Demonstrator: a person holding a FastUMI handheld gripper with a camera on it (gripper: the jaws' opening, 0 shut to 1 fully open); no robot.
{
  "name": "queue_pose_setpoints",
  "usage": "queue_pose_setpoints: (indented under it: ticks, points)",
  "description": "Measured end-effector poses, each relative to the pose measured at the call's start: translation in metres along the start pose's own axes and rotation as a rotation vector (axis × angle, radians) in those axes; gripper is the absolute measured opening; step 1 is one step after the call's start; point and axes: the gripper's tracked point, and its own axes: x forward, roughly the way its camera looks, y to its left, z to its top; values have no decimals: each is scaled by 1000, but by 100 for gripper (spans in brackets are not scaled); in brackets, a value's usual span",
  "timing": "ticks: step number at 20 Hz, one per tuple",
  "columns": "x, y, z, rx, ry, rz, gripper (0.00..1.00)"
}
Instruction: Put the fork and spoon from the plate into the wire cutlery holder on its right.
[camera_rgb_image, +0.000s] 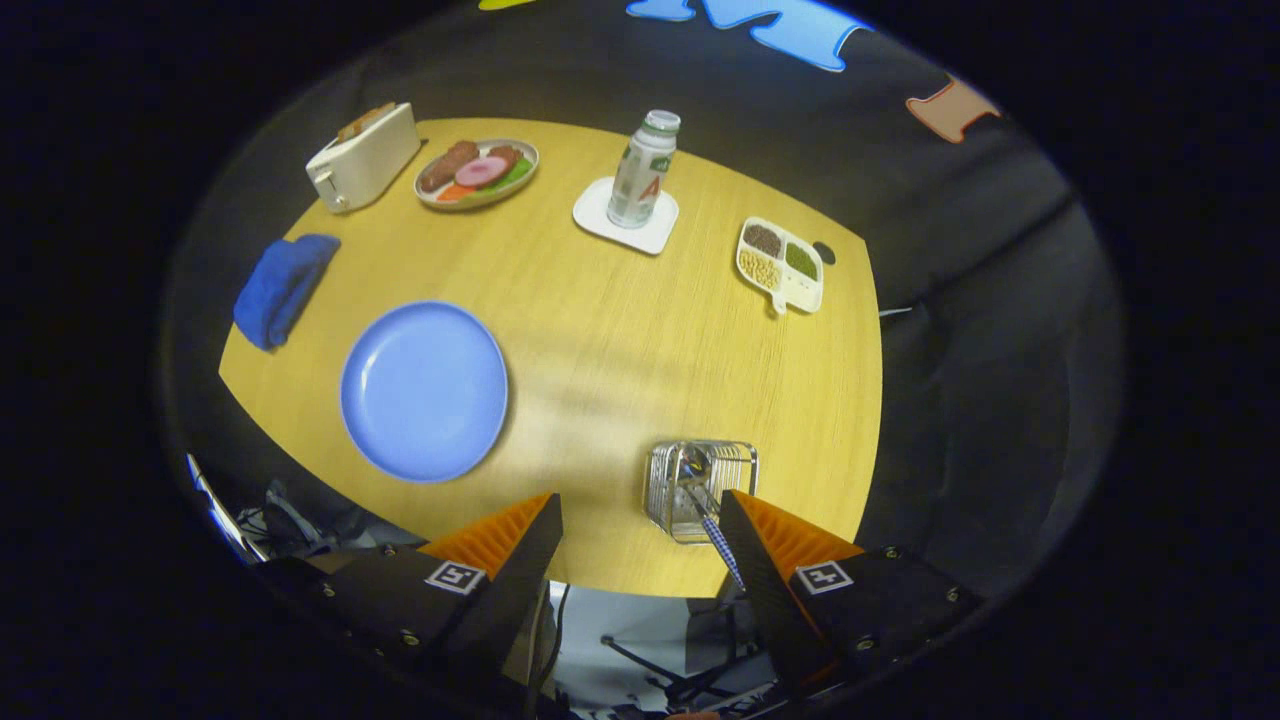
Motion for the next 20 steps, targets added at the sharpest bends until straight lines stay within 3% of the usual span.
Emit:
queue_pose_setpoints:
  ticks: [3,7,20]
  points:
    - [-8,22,32,88,-226,29,97]
    - [-42,25,64,176,-518,-50,97]
    - [-71,57,86,210,-842,-54,96]
